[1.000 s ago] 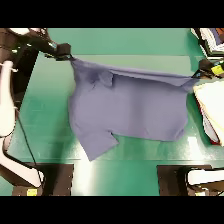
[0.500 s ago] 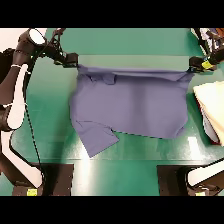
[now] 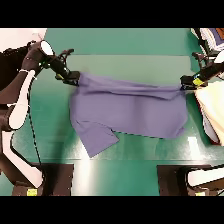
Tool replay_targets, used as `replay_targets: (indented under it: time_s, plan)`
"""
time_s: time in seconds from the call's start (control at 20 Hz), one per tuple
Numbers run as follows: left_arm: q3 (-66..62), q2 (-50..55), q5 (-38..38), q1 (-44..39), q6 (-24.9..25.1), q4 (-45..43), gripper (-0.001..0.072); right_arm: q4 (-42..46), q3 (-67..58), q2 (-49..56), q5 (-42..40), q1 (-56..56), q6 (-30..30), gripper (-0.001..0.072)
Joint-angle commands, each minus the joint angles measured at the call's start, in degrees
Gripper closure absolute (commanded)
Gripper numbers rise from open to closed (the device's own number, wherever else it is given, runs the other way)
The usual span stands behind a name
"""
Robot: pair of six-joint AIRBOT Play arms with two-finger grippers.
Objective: Fold the shirts.
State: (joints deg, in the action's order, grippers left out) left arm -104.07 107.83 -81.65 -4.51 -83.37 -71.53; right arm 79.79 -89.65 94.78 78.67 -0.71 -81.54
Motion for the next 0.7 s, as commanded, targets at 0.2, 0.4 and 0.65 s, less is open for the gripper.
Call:
replay_targets:
  time_s: [0.2, 0.4, 0.65]
  plan:
    - [6.0, -7.1, -2.4, -0.1, -0.6, -0.7, 0.0228, -0.6, 4.0, -7.9, 3.3, -0.2, 1.1, 0.0327]
    - [24.3, -20.1, 1.4, -0.1, -0.7, -0.7, 0.0228, -0.7, 14.6, -18.6, 2.7, -1.4, 1.1, 0.0327]
    - [53.1, -36.9, 9.5, -0.1, -3.7, 3.2, 0.0227, -1.0, 26.2, -29.2, 2.9, -2.8, 1.1, 0.0327]
